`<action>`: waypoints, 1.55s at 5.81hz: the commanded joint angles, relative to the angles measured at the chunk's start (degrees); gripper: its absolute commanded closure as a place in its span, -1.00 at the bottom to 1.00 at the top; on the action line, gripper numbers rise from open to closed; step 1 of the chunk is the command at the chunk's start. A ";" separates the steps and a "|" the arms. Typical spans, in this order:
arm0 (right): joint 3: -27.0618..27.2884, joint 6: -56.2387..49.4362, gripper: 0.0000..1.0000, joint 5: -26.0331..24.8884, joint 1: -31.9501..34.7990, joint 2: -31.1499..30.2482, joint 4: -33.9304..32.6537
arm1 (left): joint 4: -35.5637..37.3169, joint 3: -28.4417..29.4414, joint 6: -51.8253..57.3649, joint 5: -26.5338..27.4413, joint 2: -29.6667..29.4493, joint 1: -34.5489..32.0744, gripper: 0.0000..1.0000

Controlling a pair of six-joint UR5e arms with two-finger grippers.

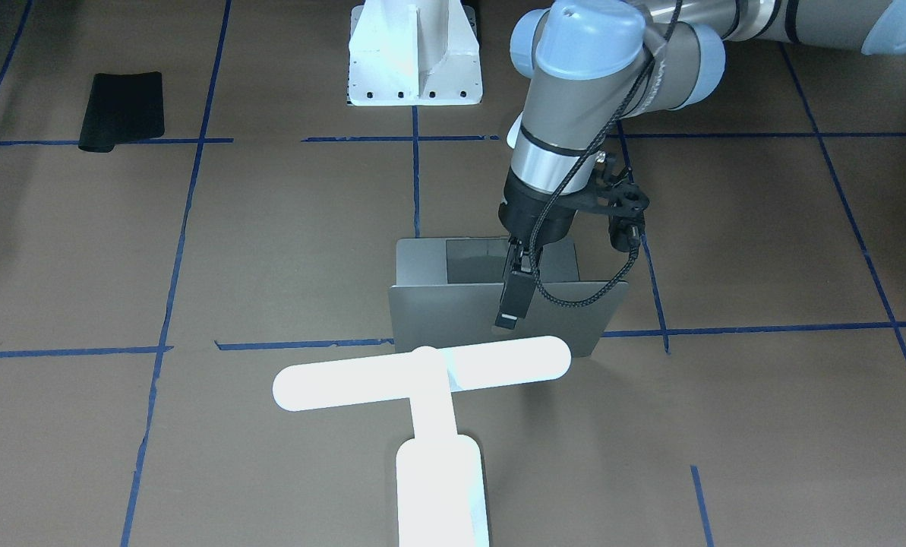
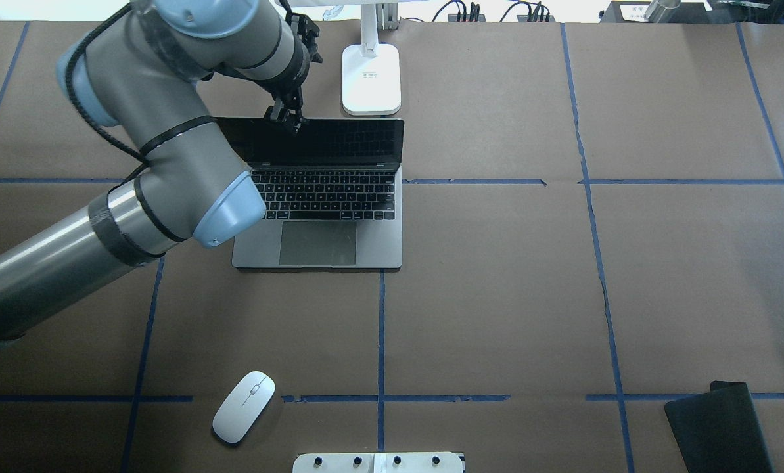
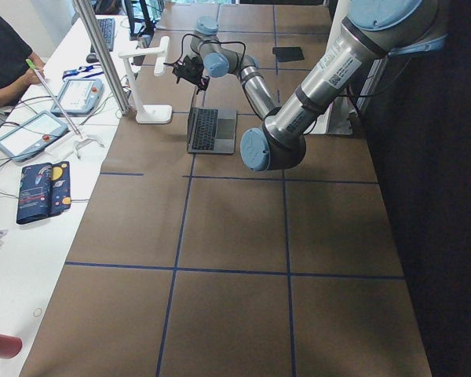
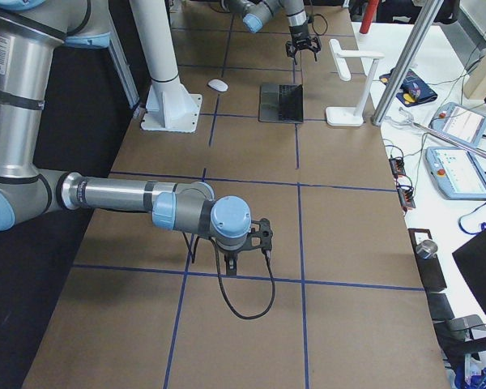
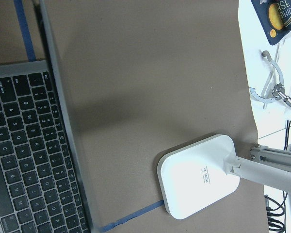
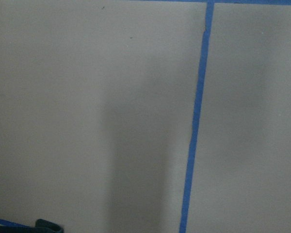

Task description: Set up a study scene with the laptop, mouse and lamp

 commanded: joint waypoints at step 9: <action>0.62 88.57 -0.93 -32.93 -60.75 -15.05 63.04 | 0.39 -32.50 21.59 -5.51 29.01 9.99 -1.00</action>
